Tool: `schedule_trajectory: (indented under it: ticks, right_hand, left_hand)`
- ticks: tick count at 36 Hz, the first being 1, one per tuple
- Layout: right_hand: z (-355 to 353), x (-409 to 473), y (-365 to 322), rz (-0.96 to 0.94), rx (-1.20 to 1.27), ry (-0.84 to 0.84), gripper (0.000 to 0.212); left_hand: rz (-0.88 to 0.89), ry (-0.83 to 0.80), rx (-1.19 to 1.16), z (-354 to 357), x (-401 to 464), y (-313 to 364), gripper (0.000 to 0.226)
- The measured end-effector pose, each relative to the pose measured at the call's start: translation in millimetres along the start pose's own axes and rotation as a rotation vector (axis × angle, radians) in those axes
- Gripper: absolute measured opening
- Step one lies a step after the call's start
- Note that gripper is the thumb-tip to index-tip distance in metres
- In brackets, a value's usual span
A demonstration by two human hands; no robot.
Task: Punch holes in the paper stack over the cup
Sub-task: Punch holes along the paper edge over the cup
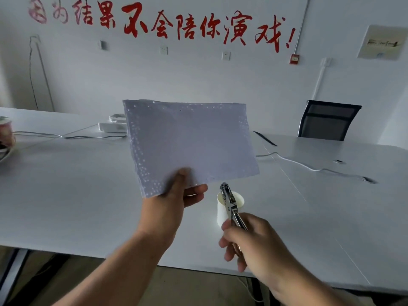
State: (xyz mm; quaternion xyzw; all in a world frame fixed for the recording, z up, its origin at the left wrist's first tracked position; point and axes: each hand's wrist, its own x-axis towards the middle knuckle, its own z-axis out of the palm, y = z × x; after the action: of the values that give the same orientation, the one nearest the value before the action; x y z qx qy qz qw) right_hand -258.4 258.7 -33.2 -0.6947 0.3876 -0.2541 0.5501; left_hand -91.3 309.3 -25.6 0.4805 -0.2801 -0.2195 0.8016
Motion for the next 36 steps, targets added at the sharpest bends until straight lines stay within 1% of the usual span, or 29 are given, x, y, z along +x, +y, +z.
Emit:
schedule_trajectory:
  ticks: [7,24,27,32,36]
  right_hand:
    - [-1,3,-1,0.02,0.012,-0.009,0.013]
    - [-1,6,-6,-0.007,0.081,0.003,0.015]
    - [-2,9,-7,-0.014,0.076,0.019,0.017]
    - [-4,14,-3,-0.033,0.035,0.06,0.018]
    - [-5,15,-1,-0.042,-0.006,0.082,0.024]
  left_hand:
    - [-0.005,-0.002,-0.049,-2,2,3,0.009]
    - [-0.024,-0.044,0.059,-3,-8,0,0.012]
    - [-0.019,-0.05,0.087,-6,-10,-1,0.018]
    - [-0.012,-0.04,0.078,-5,-11,-3,0.015]
    - [-0.003,-0.034,0.057,-4,-11,-5,0.014]
